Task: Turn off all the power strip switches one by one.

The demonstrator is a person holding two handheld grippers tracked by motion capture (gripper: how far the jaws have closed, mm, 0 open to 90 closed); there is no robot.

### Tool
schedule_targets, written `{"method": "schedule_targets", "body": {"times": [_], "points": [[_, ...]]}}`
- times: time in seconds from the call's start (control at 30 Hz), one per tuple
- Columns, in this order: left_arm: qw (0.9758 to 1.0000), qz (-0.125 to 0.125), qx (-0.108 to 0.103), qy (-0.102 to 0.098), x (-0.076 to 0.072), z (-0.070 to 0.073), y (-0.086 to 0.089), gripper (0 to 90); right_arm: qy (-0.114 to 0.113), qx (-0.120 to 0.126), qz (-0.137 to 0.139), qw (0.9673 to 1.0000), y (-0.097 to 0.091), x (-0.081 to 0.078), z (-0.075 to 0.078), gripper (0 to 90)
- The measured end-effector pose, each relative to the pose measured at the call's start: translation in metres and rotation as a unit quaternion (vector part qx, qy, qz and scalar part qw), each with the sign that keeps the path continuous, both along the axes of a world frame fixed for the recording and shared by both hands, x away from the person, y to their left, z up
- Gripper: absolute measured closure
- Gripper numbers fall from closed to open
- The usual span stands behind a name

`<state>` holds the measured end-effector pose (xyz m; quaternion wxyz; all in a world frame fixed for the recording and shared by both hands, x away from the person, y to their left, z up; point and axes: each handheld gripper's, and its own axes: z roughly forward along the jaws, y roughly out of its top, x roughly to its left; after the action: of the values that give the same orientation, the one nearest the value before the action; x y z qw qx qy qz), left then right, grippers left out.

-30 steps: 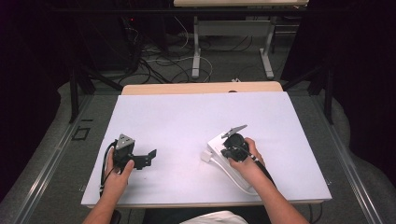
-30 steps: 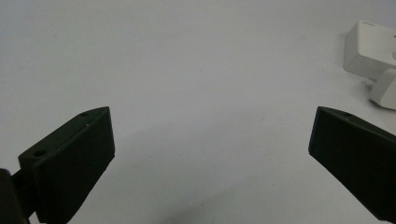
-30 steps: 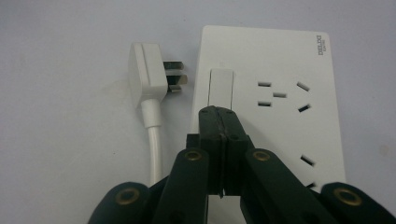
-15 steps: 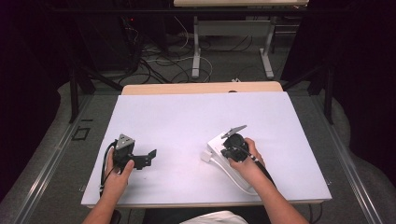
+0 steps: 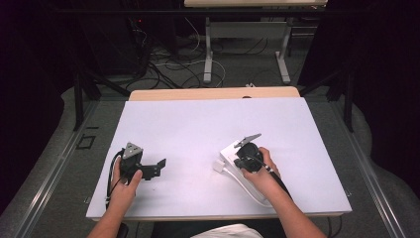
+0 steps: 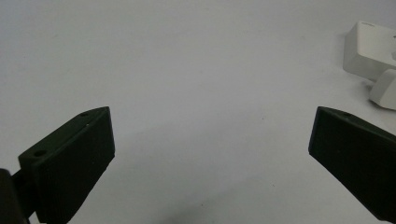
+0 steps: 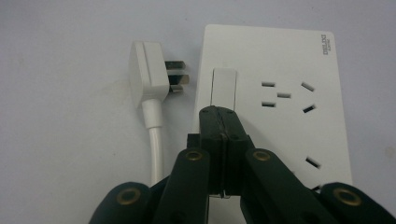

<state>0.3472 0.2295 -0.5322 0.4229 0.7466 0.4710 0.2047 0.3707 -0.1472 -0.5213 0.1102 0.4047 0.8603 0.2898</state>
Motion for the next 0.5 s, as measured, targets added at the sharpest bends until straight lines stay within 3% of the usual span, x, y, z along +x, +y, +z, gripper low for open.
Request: {"method": "schedule_targets", "body": {"times": [0.1,0.5], "points": [[1.0,0.0,-0.001,0.0,0.0,-0.0001,0.0001,0.3,0.007,-0.003,0.002,1.0,-0.0007,0.0003,0.001,90.0],[1.0,0.0,0.0,0.0,-0.0001,0.0,0.0,0.3,-0.001,0.001,-0.01,1.0,0.0006,-0.0005,-0.0004,90.0]]}}
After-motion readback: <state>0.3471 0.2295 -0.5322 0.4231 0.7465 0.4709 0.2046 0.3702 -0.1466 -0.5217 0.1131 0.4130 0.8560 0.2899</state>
